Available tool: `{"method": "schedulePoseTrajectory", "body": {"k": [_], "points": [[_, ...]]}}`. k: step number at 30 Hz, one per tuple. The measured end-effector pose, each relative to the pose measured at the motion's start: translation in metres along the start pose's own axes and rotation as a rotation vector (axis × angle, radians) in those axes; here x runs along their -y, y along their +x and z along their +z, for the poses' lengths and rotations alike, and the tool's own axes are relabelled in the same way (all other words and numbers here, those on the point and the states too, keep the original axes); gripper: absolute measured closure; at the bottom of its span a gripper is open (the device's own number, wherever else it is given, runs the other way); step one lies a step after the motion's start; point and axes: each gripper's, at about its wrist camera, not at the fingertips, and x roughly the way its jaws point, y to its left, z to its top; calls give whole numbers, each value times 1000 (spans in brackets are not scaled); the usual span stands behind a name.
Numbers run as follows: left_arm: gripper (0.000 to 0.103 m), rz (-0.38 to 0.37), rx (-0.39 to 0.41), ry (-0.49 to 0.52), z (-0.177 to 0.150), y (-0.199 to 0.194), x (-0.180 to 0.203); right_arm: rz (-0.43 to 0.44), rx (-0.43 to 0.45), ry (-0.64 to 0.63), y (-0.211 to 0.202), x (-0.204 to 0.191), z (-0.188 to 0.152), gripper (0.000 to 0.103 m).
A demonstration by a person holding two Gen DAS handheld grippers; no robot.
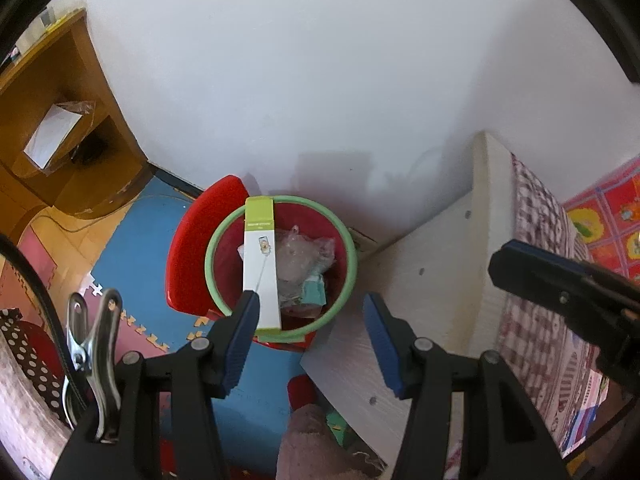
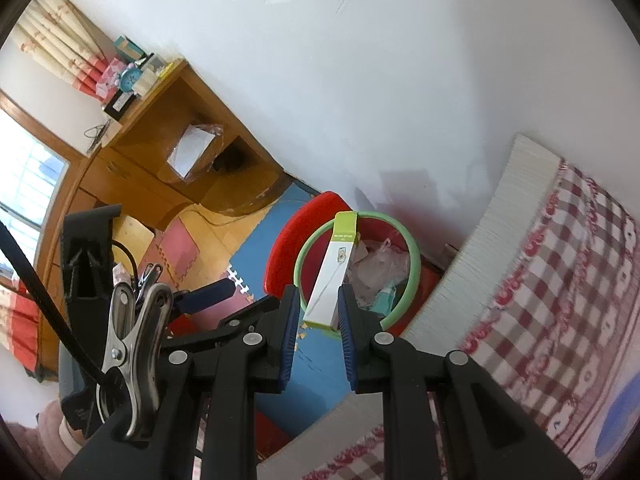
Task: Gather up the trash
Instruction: 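Move both open tools back from the bucket toward the bed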
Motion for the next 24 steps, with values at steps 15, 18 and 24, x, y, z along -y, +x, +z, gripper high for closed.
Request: {"method": "schedulePoseTrajectory", "body": {"k": [15, 18, 24], "points": [[46, -11, 29, 86, -14, -48, 58, 12, 126, 73, -76, 31, -34, 82], [46, -24, 31, 106, -20, -55, 74, 6, 148, 93, -93, 41, -45, 82], [46, -46, 33, 164, -34, -66, 115, -6, 193, 149, -125, 65, -69, 82]]}}
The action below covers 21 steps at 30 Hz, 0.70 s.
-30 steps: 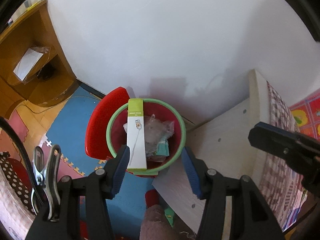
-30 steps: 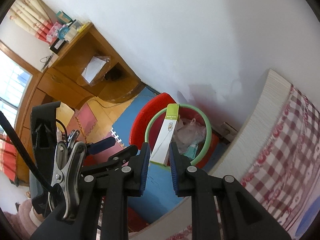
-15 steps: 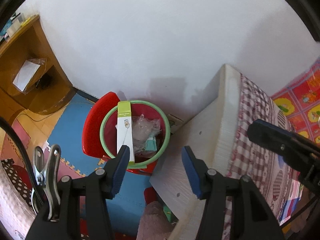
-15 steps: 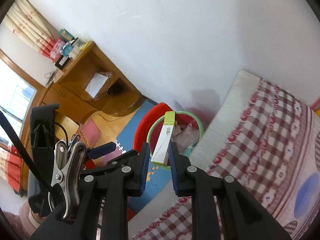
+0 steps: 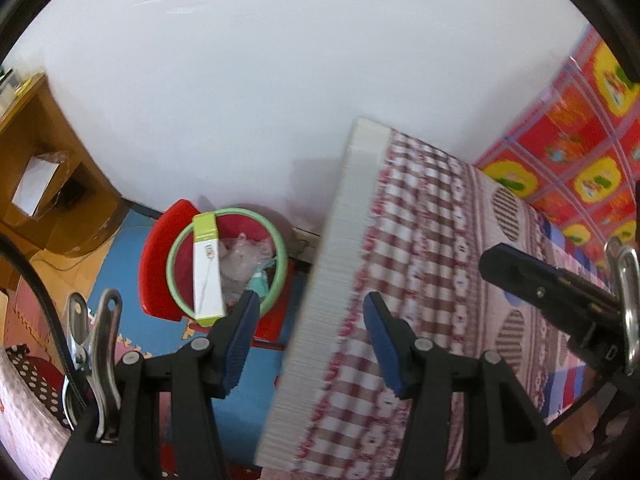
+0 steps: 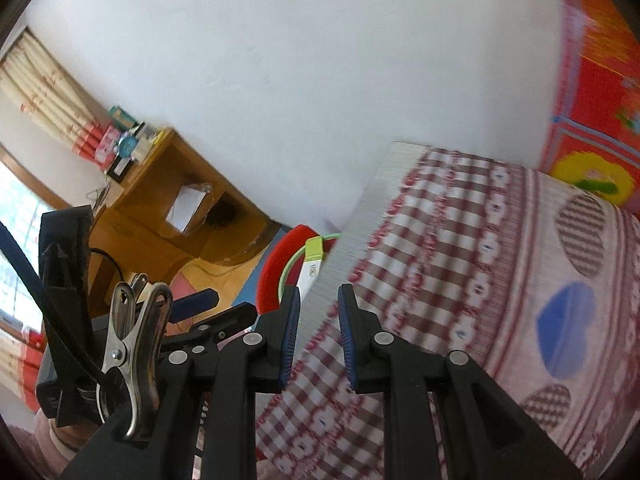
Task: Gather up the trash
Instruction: 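Move both open tools back from the bucket toward the bed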
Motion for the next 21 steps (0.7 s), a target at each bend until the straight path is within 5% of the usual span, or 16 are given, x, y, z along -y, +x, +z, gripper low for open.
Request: {"method": "schedulePoseTrajectory", "body": {"k": [21], "points": [[46, -73, -7, 236, -38, -22, 155, -112, 163, 172, -133, 102, -75, 82]]}}
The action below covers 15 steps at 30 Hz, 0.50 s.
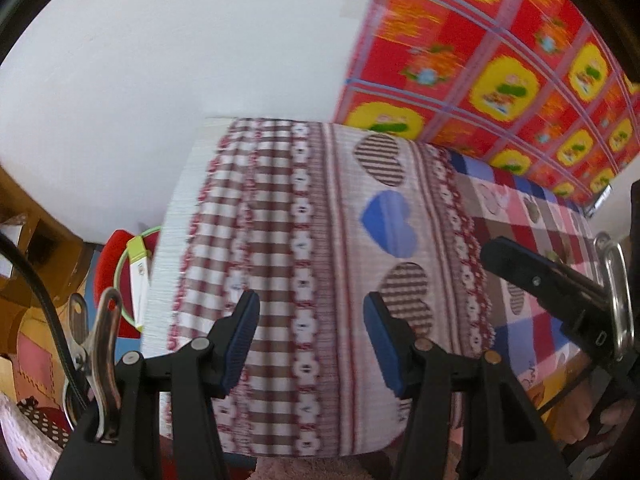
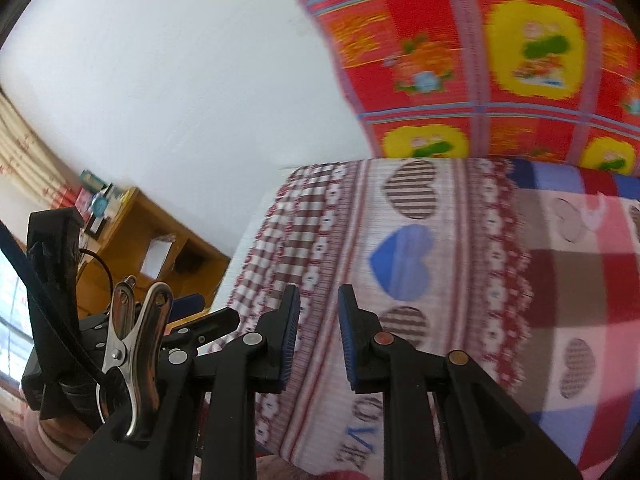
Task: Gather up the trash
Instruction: 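Move both open tools back from the bucket toward the bed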
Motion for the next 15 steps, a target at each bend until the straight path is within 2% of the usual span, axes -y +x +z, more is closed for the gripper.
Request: {"method": "schedulePoseTrajectory", "body": {"k": [15], "points": [[46, -50, 20, 82, -7, 9, 118, -80, 55, 60, -82, 97, -44, 82]]}}
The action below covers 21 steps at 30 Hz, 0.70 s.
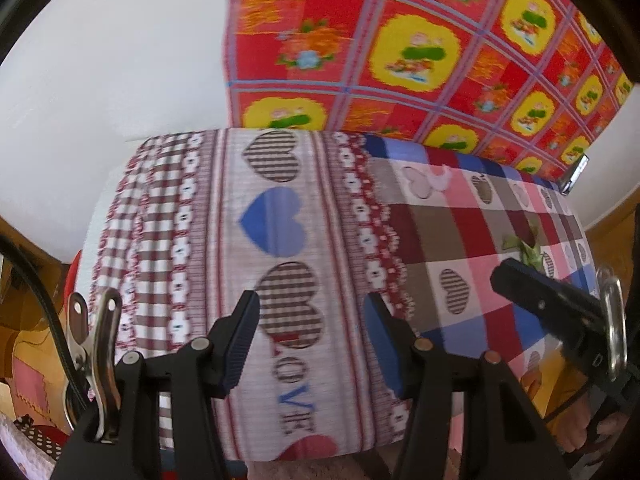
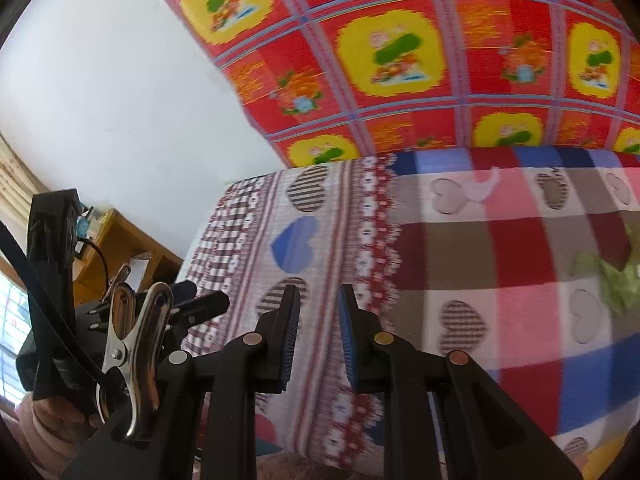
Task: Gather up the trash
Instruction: 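Move both open tools back from the bucket toward the bed, then reach the open right tool down to the green ribbon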
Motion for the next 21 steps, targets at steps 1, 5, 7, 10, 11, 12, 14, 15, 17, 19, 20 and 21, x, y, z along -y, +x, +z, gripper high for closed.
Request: {"method": "schedulePoseTrajectory", "body": {"k": [1, 5, 7, 10, 11, 12, 14, 15, 17, 19, 20, 21], "points": [[46, -5, 0, 3, 1, 1, 6, -8, 1, 5, -4, 8, -2, 82], [46, -25, 1, 31, 9, 6, 30, -39, 4, 35, -15, 33, -8, 82], [46, -30, 3, 57, 11, 7, 38, -51, 5, 52, -19, 43, -10, 82], [46, -37, 7, 116, 15, 12, 51, -75, 18, 75, -25, 54, -10, 82], [46, -45, 1, 130, 17, 15, 54, -86, 25, 83, -27, 57, -10, 82], [46, -61, -4, 140, 19, 18, 57, -104, 30, 97, -28, 61, -10, 82], [46, -86, -12, 162, 24, 24, 64, -120, 36, 125, -31, 68, -10, 82], [46, -91, -12, 172, 27, 27, 66, -140, 41, 139, -33, 73, -9, 82], [46, -90, -15, 192, 32, 33, 72, -168, 58, 154, -36, 80, -9, 82], [46, -99, -21, 201, 37, 37, 77, -189, 65, 188, -39, 89, -10, 82], [46, -107, -28, 210, 39, 40, 81, -192, 66, 203, -40, 93, -10, 82], [46, -111, -30, 217, 40, 41, 83, -198, 68, 218, -42, 98, -11, 82]]}}
